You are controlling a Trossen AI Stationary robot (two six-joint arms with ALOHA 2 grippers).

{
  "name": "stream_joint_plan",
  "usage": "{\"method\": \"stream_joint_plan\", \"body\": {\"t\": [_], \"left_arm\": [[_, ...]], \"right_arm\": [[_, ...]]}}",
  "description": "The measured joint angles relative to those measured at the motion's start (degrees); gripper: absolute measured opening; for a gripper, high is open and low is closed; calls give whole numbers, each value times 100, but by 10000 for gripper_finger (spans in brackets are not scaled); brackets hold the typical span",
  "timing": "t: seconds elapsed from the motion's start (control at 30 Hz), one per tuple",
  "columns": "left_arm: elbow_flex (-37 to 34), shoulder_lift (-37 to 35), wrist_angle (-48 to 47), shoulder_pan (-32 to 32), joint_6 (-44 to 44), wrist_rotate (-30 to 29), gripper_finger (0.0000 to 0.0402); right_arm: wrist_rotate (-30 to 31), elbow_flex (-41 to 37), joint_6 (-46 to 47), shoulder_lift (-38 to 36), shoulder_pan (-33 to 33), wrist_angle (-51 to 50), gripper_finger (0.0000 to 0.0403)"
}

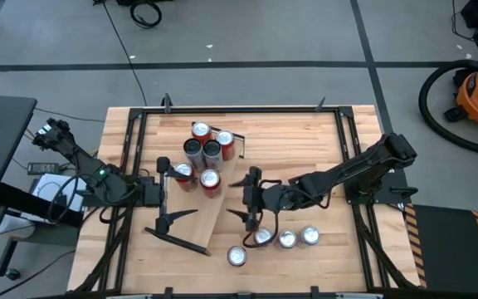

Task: Place canned beverage on shelf
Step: Put the right red soda can on the shelf

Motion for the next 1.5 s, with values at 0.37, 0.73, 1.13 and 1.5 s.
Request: {"method": "stream_joint_plan", "body": {"t": [0.37, 0.73, 1.13, 1.5], "left_arm": [[0, 2, -82, 7, -87, -3, 387], [2, 2, -28, 159, -49, -309, 387], [2, -47, -80, 198, 182, -312, 387], [2, -48, -69, 199, 253, -343, 387]], "right_arm": [[-1167, -2, 802, -49, 441, -1189, 345], [-1279, 823, 1078, 622, 799, -1643, 345], [-1070, 2715, 1752, 1526, 986, -4749, 345], [-1215, 2603, 1798, 1522, 993, -5196, 345]]}}
